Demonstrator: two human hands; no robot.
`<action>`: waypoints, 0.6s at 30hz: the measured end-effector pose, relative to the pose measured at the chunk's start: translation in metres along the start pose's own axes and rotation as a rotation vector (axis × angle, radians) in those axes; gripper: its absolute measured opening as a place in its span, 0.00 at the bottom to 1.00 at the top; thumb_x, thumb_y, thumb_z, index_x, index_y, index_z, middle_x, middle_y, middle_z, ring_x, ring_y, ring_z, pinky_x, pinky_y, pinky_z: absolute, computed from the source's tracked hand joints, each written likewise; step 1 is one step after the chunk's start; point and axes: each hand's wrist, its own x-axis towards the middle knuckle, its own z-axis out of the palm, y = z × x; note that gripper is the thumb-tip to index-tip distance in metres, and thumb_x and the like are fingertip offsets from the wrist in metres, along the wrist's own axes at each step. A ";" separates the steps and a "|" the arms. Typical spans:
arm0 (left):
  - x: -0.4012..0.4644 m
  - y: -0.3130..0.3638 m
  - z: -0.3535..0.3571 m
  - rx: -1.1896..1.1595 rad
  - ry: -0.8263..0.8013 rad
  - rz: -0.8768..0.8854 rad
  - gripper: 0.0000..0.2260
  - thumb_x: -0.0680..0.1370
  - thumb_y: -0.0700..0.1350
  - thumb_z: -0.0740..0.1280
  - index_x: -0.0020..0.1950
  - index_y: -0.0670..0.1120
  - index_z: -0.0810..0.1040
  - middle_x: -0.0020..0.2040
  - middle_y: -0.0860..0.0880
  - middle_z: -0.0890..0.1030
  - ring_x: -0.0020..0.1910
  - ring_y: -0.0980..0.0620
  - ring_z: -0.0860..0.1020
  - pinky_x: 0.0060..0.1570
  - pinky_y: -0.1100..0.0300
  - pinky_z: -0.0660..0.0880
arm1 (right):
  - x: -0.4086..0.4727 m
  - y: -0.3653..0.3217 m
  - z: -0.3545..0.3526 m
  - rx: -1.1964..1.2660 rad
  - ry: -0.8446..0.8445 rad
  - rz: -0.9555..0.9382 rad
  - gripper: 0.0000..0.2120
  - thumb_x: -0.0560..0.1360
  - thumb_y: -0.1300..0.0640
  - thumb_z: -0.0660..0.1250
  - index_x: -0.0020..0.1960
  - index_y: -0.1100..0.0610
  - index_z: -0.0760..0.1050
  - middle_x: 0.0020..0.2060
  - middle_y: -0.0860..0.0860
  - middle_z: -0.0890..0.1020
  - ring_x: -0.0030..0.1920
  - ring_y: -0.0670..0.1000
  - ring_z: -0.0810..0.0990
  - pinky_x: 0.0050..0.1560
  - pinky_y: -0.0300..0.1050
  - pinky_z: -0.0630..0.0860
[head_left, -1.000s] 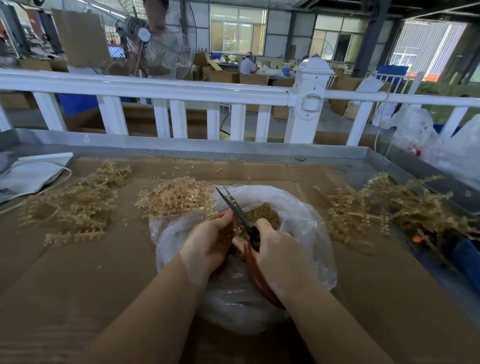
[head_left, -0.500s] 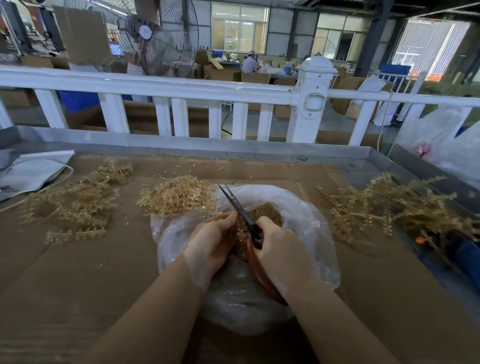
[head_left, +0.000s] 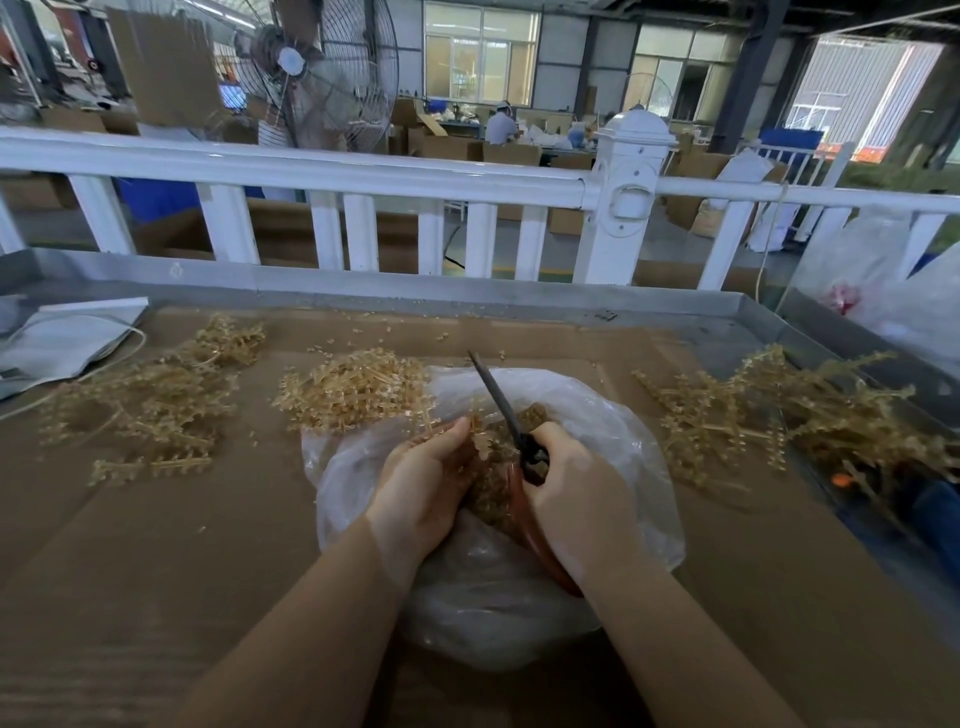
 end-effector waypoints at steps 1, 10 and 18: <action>0.000 0.000 -0.001 -0.007 -0.003 -0.003 0.07 0.76 0.34 0.61 0.51 0.36 0.76 0.45 0.40 0.79 0.42 0.46 0.80 0.50 0.53 0.79 | 0.000 0.000 0.001 0.002 0.001 0.009 0.05 0.76 0.51 0.65 0.50 0.51 0.73 0.38 0.43 0.77 0.41 0.46 0.77 0.42 0.37 0.73; -0.003 -0.004 0.004 0.065 0.046 0.084 0.11 0.79 0.31 0.59 0.59 0.37 0.76 0.52 0.39 0.79 0.47 0.49 0.79 0.45 0.61 0.80 | -0.005 0.008 0.012 -0.081 0.029 0.029 0.09 0.76 0.47 0.65 0.52 0.50 0.74 0.41 0.46 0.81 0.43 0.48 0.79 0.43 0.41 0.75; -0.008 -0.001 0.002 0.003 0.025 0.052 0.11 0.77 0.29 0.57 0.54 0.37 0.76 0.45 0.40 0.80 0.42 0.48 0.81 0.43 0.58 0.81 | -0.011 0.009 0.017 -0.115 0.068 0.011 0.10 0.74 0.47 0.66 0.52 0.50 0.74 0.39 0.46 0.80 0.40 0.48 0.78 0.37 0.35 0.70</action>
